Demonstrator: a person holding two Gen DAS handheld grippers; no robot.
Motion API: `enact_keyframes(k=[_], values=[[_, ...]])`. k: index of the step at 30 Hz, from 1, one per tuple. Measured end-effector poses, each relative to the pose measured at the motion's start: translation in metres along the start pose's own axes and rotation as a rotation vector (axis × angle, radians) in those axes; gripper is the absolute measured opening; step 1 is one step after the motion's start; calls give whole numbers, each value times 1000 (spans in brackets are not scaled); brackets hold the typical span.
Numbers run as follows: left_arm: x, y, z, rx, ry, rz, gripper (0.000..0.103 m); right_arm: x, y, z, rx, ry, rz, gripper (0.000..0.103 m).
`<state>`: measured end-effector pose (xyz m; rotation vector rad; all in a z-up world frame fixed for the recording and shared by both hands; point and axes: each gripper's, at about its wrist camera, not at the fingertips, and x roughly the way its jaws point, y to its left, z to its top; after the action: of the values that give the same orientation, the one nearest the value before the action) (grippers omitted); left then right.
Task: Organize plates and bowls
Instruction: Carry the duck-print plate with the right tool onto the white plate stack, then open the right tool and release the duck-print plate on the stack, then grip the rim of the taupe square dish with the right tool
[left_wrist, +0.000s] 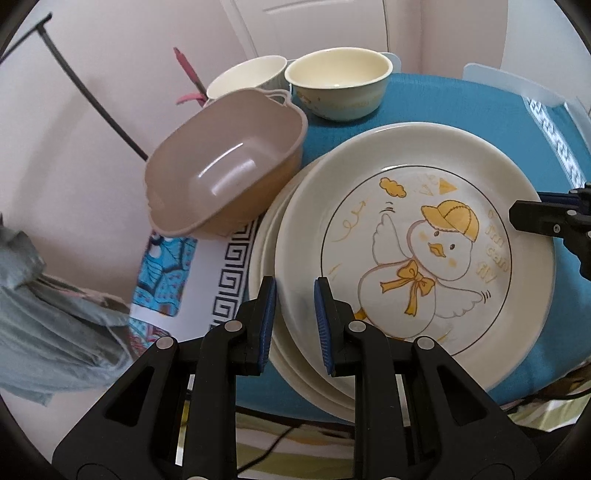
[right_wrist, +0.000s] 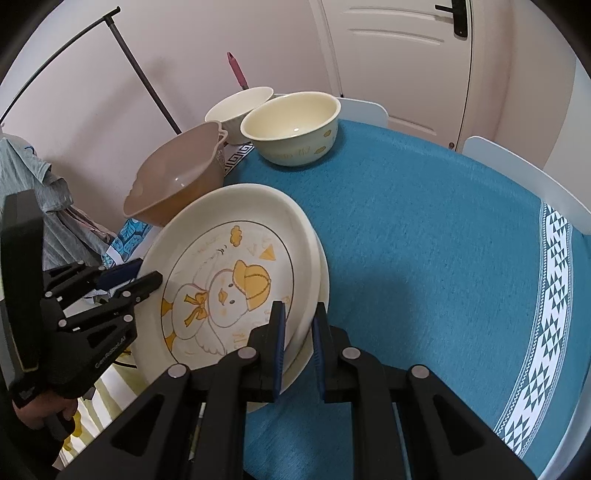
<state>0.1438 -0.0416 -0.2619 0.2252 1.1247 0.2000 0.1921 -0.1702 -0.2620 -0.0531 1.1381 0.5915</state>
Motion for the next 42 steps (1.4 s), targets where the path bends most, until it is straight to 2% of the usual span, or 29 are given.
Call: enact_keyframes(k=[8,18,22,26,27,28,29,31,33,34,35,36,37,39,42], values=[[-3,1,-1,18,7,41,19,5,1,-2,-9,8,-10,13],[-6,6,2,0,26,12,19,3,1,1,-12,8,-9,13],[-35,22,14,-45,-25,-7,19,-16,-1,10,10,-43,42,13],[-72,54,31,-143,-94,-31,19,-38,1,25,-2,-84,67,14],[-78,61,34,-166,-107,-35,19,-44,2,30,-4,-96,77,18],[-84,69,37,-189,-118,-40,19,-50,3,34,-7,-110,86,36],[-87,75,40,-208,-125,-45,20,-55,4,38,-10,-124,101,70],[-92,89,44,-254,-132,-43,21,-66,8,47,-18,-174,136,102],[-93,103,48,-301,-132,-51,27,-71,12,57,-35,-202,146,102],[-92,107,48,-314,-133,-57,43,-72,16,62,-45,-209,147,102],[-93,113,49,-334,-140,-65,78,-71,18,66,-53,-216,148,102],[-94,115,48,-345,-151,-66,94,-71,21,70,-62,-224,154,102],[-97,119,49,-359,-178,-62,103,-70,24,75,-71,-232,159,102],[-95,123,52,-362,-191,-63,103,-66,29,82,-83,-235,169,102],[-73,134,60,-358,-120,-84,103,-52,37,95,-102,-198,152,102]])
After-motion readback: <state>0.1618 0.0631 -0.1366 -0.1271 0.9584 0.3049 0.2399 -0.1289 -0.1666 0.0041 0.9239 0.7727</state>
